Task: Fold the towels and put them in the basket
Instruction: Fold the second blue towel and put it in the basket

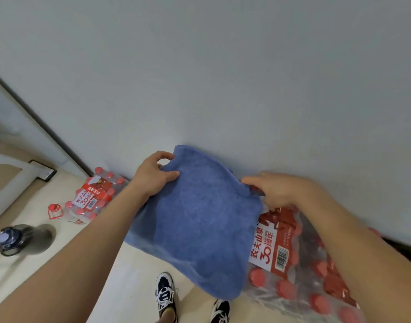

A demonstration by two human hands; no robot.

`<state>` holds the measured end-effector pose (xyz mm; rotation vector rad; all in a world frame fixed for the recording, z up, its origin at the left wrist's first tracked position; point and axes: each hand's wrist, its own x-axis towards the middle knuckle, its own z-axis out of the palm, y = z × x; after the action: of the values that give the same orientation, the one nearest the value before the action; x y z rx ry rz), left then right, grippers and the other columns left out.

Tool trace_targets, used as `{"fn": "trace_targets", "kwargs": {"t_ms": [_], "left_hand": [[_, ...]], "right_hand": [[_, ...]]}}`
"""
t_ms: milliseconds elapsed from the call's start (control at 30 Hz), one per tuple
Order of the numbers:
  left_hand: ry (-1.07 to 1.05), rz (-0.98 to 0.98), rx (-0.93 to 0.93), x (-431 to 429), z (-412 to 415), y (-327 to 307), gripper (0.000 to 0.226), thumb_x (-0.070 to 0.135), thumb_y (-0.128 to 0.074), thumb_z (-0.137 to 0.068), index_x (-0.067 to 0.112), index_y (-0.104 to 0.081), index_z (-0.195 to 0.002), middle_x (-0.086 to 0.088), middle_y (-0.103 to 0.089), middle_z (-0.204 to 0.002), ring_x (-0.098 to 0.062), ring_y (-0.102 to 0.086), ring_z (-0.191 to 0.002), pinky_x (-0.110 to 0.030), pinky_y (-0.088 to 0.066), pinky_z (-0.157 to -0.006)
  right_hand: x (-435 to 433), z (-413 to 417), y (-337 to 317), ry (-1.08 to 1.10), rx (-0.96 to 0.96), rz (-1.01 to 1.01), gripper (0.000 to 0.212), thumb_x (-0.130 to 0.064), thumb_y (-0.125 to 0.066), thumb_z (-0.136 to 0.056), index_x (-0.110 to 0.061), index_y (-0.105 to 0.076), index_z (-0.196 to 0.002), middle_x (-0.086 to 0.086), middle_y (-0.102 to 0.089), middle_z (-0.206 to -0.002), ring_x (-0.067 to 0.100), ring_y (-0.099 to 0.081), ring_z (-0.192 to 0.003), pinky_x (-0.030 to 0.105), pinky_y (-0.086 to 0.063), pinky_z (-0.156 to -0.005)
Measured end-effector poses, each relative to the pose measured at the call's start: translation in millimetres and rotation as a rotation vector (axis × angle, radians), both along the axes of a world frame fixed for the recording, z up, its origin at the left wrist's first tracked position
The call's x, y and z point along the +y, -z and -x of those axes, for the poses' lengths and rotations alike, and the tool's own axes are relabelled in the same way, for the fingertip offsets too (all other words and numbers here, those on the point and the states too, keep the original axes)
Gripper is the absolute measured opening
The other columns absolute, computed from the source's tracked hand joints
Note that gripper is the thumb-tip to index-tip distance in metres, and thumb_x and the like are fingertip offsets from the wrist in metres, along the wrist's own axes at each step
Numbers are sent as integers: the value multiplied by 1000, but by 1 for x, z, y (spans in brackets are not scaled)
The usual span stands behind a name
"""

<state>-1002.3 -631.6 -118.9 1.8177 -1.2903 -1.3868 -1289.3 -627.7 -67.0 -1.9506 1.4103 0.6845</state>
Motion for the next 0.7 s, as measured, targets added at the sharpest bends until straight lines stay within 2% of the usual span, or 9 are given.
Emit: {"fn": "trace_targets", "kwargs": {"t_ms": [67,133,200,267,333,433,500,600,700], "left_hand": [[0,38,-10,2,0,2,34,15,-71,-81,33,-62,-107,-7,-64,-101,-18,-60,-94,-24,-48,-70],[-33,37,17,5,0,3,34,14,-72,-81,33,-62,-108,-5,-64,-103,-16,-61,-93,-25,-49,-69],[-40,21,30,6,-1,2,32,14,-71,-82,34,-63,-106,-5,-64,-103,-17,-63,-88,-25,-49,-66],[0,11,-12,4,-2,1,26,14,-68,-85,33,-64,-101,-7,-65,-100,-18,-63,-84,-25,-49,-65],[28,6,-31,3,-3,0,24,12,-65,-86,32,-65,-98,-8,-66,-97,-20,-63,-82,-27,-51,-67],[-13,-30,30,3,-5,1,18,15,-67,-86,29,-67,-97,-7,-69,-97,-24,-66,-89,-33,-55,-74],[-66,-34,59,2,-4,2,12,21,-65,-87,27,-68,-96,-5,-70,-98,-22,-66,-89,-31,-53,-71],[-138,2,60,1,-2,3,13,23,-60,-90,28,-69,-98,1,-68,-99,-13,-63,-84,-24,-47,-64],[-190,43,70,-1,-2,4,17,19,-60,-90,29,-70,-100,3,-66,-103,-10,-62,-84,-21,-46,-64]], "right_hand": [[-3,-1,-4,61,-79,-105,56,0,-66,-73,-43,-50,-104,-2,-68,-92,20,-67,-82,43,-58,-74],[-5,0,-3,47,-64,-89,55,7,-63,-71,-38,-51,-101,-10,-70,-78,19,-67,-75,43,-59,-71],[-7,0,-4,16,-33,-27,41,2,-61,-74,-29,-52,-100,-14,-68,-69,13,-63,-62,42,-58,-71],[-7,2,-6,64,-74,0,22,-9,-60,-79,-25,-53,-91,-4,-69,-77,14,-66,-58,41,-57,-70],[-7,7,-8,198,-177,4,11,-14,-59,-79,-23,-53,-83,-1,-70,-77,15,-70,-64,38,-57,-69],[-5,17,-7,514,-390,-58,7,-13,-61,-85,-15,-54,-84,7,-71,-87,23,-74,-73,33,-55,-64],[-3,22,-3,640,-445,-129,11,-19,-62,-90,-15,-53,-86,8,-69,-94,26,-74,-76,27,-53,-61],[2,28,7,761,-472,-151,22,-35,-61,-92,-17,-50,-86,6,-68,-92,25,-74,-77,27,-53,-64],[6,29,19,864,-537,-10,19,-23,-64,-91,-15,-51,-80,9,-66,-82,21,-72,-68,26,-53,-61]]}}
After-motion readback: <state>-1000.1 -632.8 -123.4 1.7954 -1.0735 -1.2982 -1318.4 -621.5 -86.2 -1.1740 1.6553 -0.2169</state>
